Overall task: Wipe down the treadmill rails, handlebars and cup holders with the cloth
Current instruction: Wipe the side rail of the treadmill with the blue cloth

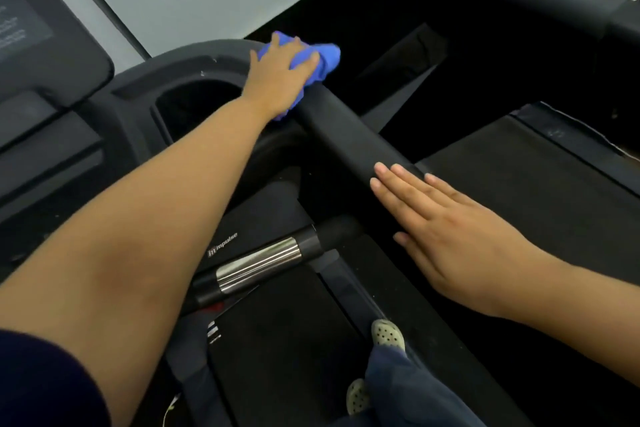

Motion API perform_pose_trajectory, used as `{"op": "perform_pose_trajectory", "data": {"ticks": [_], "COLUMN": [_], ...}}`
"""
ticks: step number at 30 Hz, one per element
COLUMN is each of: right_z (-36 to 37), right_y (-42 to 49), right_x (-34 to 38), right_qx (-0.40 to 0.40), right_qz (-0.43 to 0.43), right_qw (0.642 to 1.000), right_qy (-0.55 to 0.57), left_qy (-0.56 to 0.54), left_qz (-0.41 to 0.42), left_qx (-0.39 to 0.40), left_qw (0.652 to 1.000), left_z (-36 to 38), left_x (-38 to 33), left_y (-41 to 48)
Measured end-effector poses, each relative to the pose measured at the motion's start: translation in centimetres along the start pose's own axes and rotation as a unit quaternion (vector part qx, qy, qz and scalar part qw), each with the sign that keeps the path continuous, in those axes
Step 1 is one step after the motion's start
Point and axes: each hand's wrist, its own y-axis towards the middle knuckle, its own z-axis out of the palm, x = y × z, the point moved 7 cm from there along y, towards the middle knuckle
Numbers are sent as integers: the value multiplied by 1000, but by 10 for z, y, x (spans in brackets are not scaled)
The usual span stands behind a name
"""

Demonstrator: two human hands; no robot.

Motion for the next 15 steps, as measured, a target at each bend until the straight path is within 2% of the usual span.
{"op": "perform_pose_trajectory", "data": {"ticks": [1, 3, 6, 12, 15], "right_z": [2, 3, 3, 4, 4], "right_y": [2, 6, 10, 12, 12], "right_x": [1, 3, 3, 1, 1], "right_qx": [3, 4, 0, -7, -12], "right_qz": [-3, -9, -13, 5, 5], "right_qw": [1000, 1000, 999, 996, 996], "right_qy": [3, 11, 33, 88, 87], "left_qy": [51, 79, 107, 183, 182], "left_qz": [36, 86, 126, 190, 207], "left_qx": [20, 25, 34, 101, 131], "left_qw": [998, 993, 986, 959, 952], "left_z": [9, 14, 20, 51, 66], "left_x": [-4, -17, -33, -69, -82], "left_y": [-3, -7, -8, -27, -36]}}
